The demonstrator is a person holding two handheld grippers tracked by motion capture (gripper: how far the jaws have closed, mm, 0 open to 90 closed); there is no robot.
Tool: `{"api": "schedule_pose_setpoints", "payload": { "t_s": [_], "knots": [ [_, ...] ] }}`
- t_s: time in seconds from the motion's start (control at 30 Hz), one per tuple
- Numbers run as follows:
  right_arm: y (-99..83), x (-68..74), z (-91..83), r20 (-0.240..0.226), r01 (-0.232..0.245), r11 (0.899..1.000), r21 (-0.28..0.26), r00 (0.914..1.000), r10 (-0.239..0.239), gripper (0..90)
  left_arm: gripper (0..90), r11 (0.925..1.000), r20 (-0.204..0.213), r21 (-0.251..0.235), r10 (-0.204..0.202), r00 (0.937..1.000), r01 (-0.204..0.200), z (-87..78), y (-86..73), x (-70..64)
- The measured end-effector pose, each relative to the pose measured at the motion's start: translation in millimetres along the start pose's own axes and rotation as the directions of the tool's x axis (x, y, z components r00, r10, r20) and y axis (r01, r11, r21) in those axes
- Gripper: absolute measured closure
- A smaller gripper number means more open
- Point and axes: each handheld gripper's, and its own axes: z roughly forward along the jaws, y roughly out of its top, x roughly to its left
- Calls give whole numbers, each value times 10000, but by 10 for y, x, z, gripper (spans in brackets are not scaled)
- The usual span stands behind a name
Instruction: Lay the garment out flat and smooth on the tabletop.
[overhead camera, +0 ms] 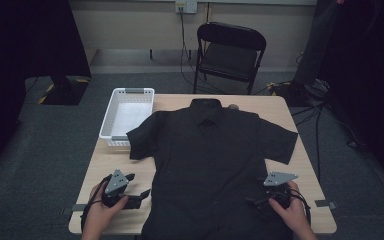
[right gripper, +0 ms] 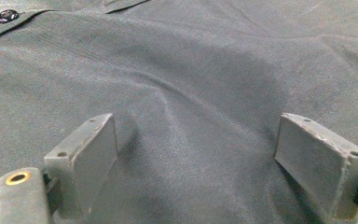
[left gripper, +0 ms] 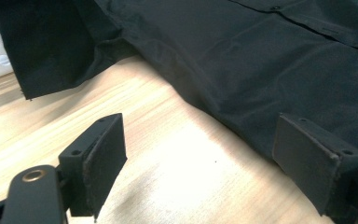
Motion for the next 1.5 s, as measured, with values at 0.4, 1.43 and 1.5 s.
{"api": "schedule_pose_setpoints", "payload": {
  "t_s": [0.4, 1.43, 1.5],
  "knots": [
    [0, 0, 0, 0, -1, 10000, 2, 10000, 1, 122, 172, 9998, -81, 117, -177, 9998, 177, -47, -61, 74],
    [0, 0, 0, -1, 1, 10000, 1, 10000, -1, 122, 172, 9980, -437, 12, -638, 9970, 639, -229, -197, 276],
    [0, 0, 0, -1, 1, 10000, -1, 10000, -1, 122, 172, 9977, -454, -3, -684, 9966, 685, -241, -208, 287]
  ]
}}
